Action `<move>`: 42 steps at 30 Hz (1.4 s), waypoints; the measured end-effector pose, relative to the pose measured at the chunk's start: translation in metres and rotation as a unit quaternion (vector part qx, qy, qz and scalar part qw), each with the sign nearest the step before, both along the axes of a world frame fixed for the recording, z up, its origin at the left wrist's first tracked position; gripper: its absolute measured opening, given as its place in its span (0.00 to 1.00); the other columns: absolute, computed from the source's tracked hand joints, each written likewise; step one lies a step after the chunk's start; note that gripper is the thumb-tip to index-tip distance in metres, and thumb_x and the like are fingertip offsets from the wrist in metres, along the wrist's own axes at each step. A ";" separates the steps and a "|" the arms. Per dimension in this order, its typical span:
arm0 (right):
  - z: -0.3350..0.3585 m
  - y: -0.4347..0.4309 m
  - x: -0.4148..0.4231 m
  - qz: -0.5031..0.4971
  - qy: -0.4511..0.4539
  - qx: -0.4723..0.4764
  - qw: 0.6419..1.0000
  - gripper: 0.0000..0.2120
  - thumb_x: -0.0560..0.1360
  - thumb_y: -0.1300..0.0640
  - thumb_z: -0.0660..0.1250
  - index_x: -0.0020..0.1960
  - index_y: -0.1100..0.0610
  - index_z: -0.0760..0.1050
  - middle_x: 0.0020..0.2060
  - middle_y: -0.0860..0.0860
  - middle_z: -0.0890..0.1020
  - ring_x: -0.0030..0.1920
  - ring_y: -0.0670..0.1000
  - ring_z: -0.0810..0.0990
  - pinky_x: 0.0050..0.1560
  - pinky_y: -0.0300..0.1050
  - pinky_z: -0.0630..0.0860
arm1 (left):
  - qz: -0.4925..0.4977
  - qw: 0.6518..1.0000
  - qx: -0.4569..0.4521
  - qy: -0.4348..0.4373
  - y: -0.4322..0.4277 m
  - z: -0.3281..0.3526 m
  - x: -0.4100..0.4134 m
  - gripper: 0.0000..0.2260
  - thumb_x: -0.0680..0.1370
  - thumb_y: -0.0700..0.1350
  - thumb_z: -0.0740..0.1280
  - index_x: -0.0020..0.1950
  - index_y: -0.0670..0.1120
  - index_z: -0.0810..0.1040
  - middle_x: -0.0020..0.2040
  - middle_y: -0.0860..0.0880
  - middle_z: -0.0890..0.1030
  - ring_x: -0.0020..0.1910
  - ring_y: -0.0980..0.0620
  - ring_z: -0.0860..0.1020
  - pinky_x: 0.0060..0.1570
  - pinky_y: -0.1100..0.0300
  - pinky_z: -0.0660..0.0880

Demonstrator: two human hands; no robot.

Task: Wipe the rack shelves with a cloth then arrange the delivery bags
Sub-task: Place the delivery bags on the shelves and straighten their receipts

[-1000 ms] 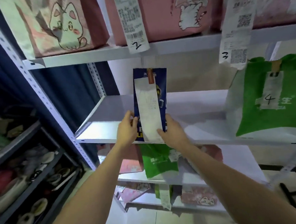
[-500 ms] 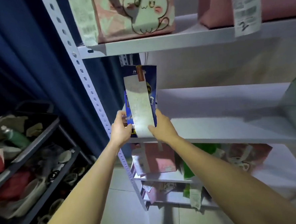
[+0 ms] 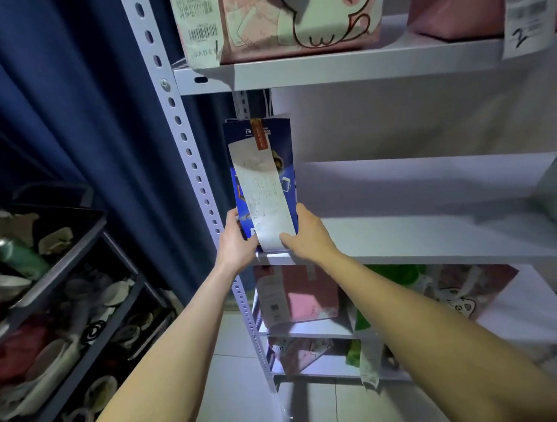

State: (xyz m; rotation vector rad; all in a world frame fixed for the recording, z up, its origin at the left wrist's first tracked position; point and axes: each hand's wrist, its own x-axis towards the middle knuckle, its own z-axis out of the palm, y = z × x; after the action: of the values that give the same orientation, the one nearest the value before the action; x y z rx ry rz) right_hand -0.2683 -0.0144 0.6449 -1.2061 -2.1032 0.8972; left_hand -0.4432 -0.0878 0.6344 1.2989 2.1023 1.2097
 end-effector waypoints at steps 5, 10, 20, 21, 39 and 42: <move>0.001 -0.004 0.010 0.002 -0.018 -0.005 1.000 0.26 0.73 0.55 0.73 0.69 0.53 0.69 0.64 0.50 0.79 0.60 0.54 0.80 0.58 0.53 0.81 | -0.019 1.000 -0.007 0.021 -0.017 0.010 0.002 0.31 0.80 0.39 0.69 0.81 0.51 0.62 0.62 0.60 0.80 0.51 0.58 0.83 0.44 0.64 0.76; 0.002 -0.006 0.029 0.004 -0.043 0.002 0.999 0.29 0.75 0.53 0.74 0.73 0.54 0.69 0.67 0.50 0.79 0.64 0.54 0.79 0.61 0.50 0.79 | 0.017 0.998 -0.001 0.066 -0.042 0.011 0.003 0.21 0.81 0.42 0.67 0.74 0.49 0.70 0.59 0.58 0.80 0.54 0.53 0.82 0.52 0.55 0.80; 0.007 -0.008 0.143 0.022 -0.152 0.017 0.988 0.17 0.79 0.50 0.71 0.66 0.52 0.80 0.64 0.48 0.82 0.60 0.49 0.82 0.62 0.49 0.79 | -0.187 0.958 -0.123 0.181 -0.020 0.020 0.069 0.10 0.81 0.48 0.72 0.61 0.47 0.82 0.53 0.50 0.87 0.51 0.48 0.84 0.56 0.52 0.81; 0.008 -0.007 0.162 0.018 -0.165 0.017 0.986 0.17 0.79 0.49 0.71 0.66 0.52 0.80 0.64 0.48 0.82 0.60 0.48 0.82 0.62 0.49 0.79 | -0.217 0.944 -0.138 0.205 -0.012 0.021 0.083 0.11 0.82 0.49 0.72 0.62 0.47 0.82 0.54 0.49 0.87 0.52 0.48 0.84 0.56 0.54 0.81; -0.002 0.044 0.551 -0.154 -0.175 0.029 0.972 0.10 0.80 0.51 0.71 0.58 0.53 0.84 0.53 0.49 0.86 0.50 0.51 0.85 0.52 0.49 0.83 | -0.336 0.891 -0.119 0.280 0.125 0.032 0.442 0.14 0.83 0.54 0.71 0.65 0.49 0.82 0.59 0.49 0.86 0.55 0.48 0.83 0.57 0.54 0.79; 0.002 0.052 0.607 -0.207 -0.136 0.078 0.966 0.08 0.79 0.51 0.70 0.51 0.54 0.85 0.47 0.48 0.86 0.45 0.49 0.85 0.47 0.47 0.83 | -0.305 0.919 -0.097 0.228 0.137 0.033 0.502 0.17 0.82 0.56 0.72 0.67 0.48 0.81 0.59 0.50 0.85 0.54 0.49 0.83 0.55 0.56 0.77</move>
State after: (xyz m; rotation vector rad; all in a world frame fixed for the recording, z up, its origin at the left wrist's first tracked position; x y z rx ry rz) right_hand 0.3387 0.0373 0.6466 -1.6759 -1.9629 0.3883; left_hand 0.0592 0.0490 0.6672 2.0712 1.7871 0.4481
